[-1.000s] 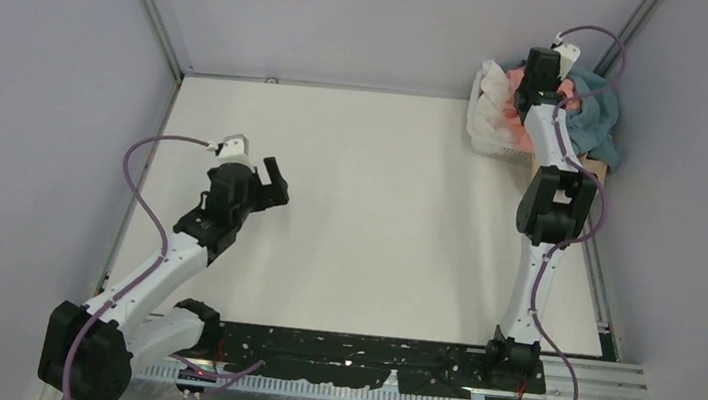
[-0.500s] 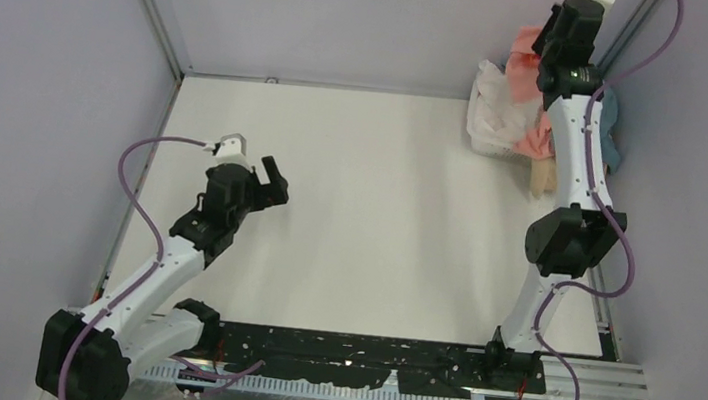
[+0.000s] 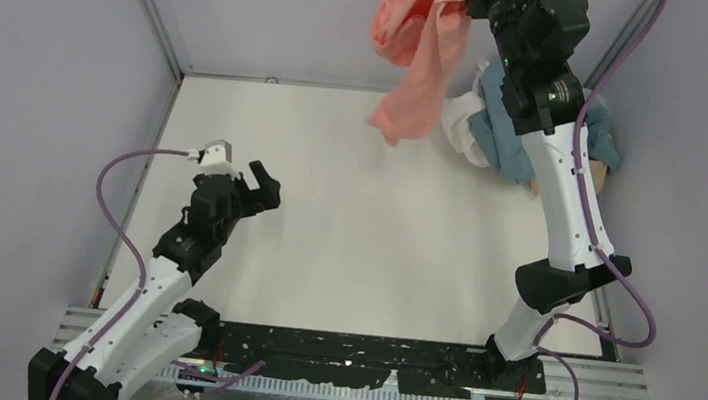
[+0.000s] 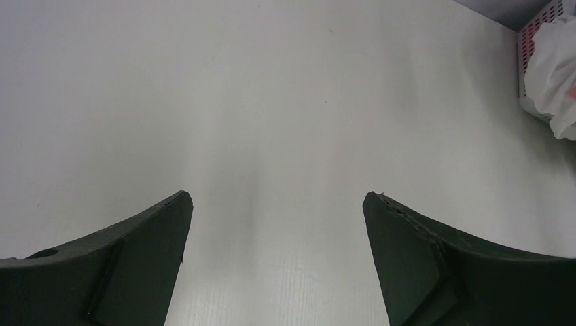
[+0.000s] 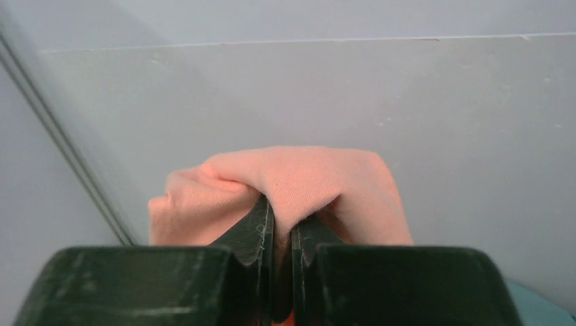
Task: Fold and stack the t-shirts
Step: Move the tshirt to the center of the board
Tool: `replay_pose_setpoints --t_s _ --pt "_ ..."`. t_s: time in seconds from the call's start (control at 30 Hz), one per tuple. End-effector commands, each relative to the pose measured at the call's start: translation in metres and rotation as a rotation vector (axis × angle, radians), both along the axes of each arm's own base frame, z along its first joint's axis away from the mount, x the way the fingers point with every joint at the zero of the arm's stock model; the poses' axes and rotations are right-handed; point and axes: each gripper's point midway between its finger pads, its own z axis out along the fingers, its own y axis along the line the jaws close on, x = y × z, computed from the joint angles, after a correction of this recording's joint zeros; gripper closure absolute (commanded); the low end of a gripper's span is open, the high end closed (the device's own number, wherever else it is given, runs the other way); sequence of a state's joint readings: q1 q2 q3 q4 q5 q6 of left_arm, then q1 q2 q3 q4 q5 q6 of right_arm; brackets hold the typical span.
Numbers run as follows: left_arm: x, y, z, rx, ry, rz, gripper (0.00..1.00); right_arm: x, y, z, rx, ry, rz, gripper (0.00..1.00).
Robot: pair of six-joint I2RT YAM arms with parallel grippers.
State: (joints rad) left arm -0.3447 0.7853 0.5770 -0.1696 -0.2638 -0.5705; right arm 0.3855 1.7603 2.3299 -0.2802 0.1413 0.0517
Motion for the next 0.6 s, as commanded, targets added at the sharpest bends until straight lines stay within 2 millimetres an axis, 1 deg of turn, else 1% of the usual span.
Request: replay_pose_setpoints --t_s 0.0,0.03,0.07,0.1,0.13,0.17,0.2,0.23,0.27,0.33,0.47,0.5,0.53,0.57 --pt "-0.006 0.009 0.002 0.000 -0.009 0.041 0.00 -0.059 0.014 0.089 0.123 -0.276 0.170 0.94" --pt "-0.006 0.010 0.003 0.001 -0.010 0.046 0.00 -0.065 0.027 0.089 0.118 -0.275 0.233 0.95" --pt "-0.007 0.012 0.004 0.002 -0.011 0.051 0.00 -0.070 0.033 0.088 0.136 -0.260 0.270 0.95" --pt "-0.008 0.012 0.005 0.002 -0.013 0.054 0.00 -0.076 0.048 0.083 0.124 -0.250 0.334 0.95" --pt "-0.010 0.014 0.006 0.002 -0.017 0.062 0.00 -0.082 0.056 0.081 0.118 -0.241 0.372 0.95" --pt "-0.011 0.015 0.007 0.001 -0.018 0.068 0.00 -0.092 0.073 0.074 0.100 -0.227 0.440 0.94" --pt "-0.012 0.017 0.008 0.000 -0.019 0.077 0.00 -0.097 0.081 0.070 0.088 -0.217 0.472 0.94" --pt "-0.013 0.019 0.009 -0.004 -0.021 0.088 0.00 -0.106 0.097 0.063 0.070 -0.203 0.533 0.95" --pt "-0.015 0.022 0.009 -0.007 -0.019 0.104 0.00 -0.111 0.105 0.057 0.060 -0.190 0.561 0.95" --pt "-0.020 0.030 0.008 -0.010 -0.005 0.148 0.00 -0.129 0.132 0.045 0.039 -0.158 0.653 0.95" --pt "-0.033 0.045 0.008 -0.015 0.026 0.231 0.00 -0.150 0.167 0.019 0.003 -0.097 0.728 0.94" --pt "-0.036 0.048 0.009 -0.019 0.029 0.247 0.00 -0.151 0.172 0.010 -0.017 -0.084 0.723 0.95" --pt "-0.040 0.051 0.008 -0.020 0.033 0.262 0.00 -0.158 0.180 0.006 -0.023 -0.078 0.724 0.95" --pt "-0.044 0.055 0.009 -0.025 0.034 0.279 0.00 -0.161 0.184 -0.002 -0.047 -0.070 0.722 0.95"
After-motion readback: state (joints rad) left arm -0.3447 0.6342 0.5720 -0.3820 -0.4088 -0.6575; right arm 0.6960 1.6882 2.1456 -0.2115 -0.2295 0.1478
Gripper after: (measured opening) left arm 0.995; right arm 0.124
